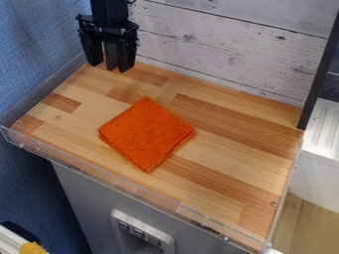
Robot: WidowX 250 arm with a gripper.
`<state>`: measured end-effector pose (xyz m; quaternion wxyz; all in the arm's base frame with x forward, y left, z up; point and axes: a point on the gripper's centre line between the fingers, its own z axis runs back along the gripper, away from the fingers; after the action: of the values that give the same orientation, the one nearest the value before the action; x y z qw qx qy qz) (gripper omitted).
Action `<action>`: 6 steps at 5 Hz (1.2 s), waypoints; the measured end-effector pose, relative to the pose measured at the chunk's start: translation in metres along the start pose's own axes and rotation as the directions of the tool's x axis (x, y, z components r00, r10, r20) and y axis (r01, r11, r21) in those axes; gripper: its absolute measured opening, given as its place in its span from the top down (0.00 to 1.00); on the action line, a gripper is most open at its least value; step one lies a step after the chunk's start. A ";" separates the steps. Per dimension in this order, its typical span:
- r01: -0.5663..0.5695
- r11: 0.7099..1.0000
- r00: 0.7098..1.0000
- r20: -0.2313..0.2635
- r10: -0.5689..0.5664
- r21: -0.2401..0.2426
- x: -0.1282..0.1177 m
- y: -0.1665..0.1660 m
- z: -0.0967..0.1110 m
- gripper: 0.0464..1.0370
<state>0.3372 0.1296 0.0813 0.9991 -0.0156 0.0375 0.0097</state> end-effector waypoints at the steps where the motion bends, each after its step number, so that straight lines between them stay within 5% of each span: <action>1: -0.077 0.997 0.997 -0.012 0.077 -0.004 -0.002 -0.004 -0.005 0.04; 2: -0.184 0.983 0.983 -0.017 0.184 0.000 -0.001 -0.023 -0.013 0.04; 3: -0.310 0.951 0.950 0.036 0.309 0.015 0.000 -0.038 -0.006 0.04; 6: -0.588 0.809 0.802 0.124 0.584 -0.008 -0.004 -0.079 0.005 0.04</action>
<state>0.3356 0.0507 0.0889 0.9479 0.0126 -0.0197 0.3178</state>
